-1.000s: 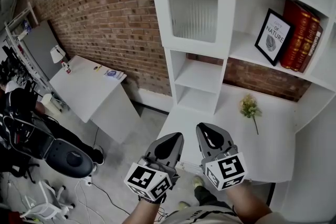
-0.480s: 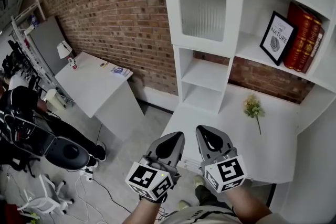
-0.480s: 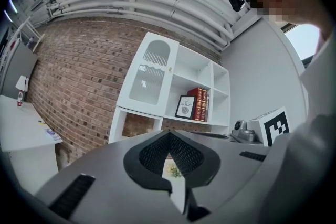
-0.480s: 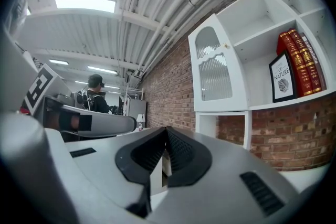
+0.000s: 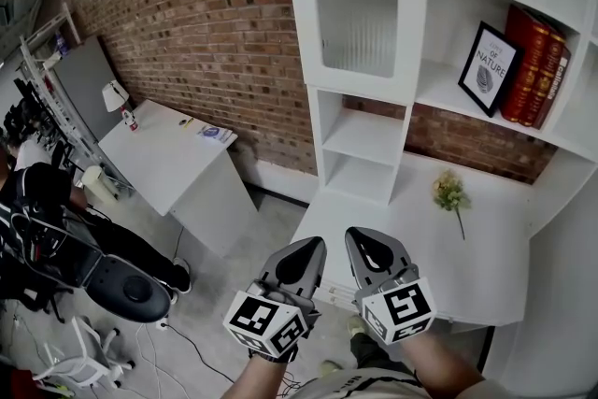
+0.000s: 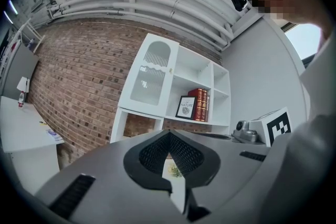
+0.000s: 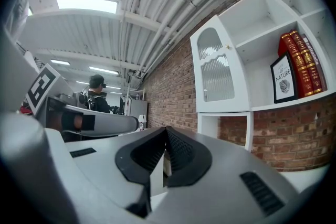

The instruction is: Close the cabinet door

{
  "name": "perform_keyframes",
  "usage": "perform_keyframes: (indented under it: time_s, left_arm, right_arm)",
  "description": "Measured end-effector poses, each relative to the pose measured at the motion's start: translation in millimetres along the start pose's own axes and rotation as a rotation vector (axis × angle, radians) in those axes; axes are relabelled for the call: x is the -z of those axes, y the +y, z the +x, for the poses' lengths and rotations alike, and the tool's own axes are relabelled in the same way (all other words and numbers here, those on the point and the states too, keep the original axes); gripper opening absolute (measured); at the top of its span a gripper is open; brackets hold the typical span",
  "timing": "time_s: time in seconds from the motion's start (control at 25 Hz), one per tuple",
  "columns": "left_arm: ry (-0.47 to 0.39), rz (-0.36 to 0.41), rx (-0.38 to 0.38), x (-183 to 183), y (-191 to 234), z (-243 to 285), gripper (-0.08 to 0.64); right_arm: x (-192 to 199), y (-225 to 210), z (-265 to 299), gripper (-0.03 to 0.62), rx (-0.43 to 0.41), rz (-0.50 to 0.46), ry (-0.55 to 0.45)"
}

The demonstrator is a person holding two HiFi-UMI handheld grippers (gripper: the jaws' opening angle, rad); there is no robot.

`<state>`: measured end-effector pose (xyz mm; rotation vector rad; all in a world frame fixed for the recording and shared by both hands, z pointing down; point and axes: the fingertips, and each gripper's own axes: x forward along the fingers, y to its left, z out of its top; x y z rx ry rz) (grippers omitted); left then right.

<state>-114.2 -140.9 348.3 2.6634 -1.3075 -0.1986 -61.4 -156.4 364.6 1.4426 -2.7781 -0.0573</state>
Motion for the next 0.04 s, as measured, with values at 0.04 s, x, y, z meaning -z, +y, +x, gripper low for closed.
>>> perform_keyframes:
  time_s: [0.04]
  left_arm:
    - [0.002, -0.004, -0.004, -0.7, 0.2, -0.9, 0.011]
  right_arm:
    - [0.3, 0.6, -0.7, 0.017, 0.000, -0.002, 0.001]
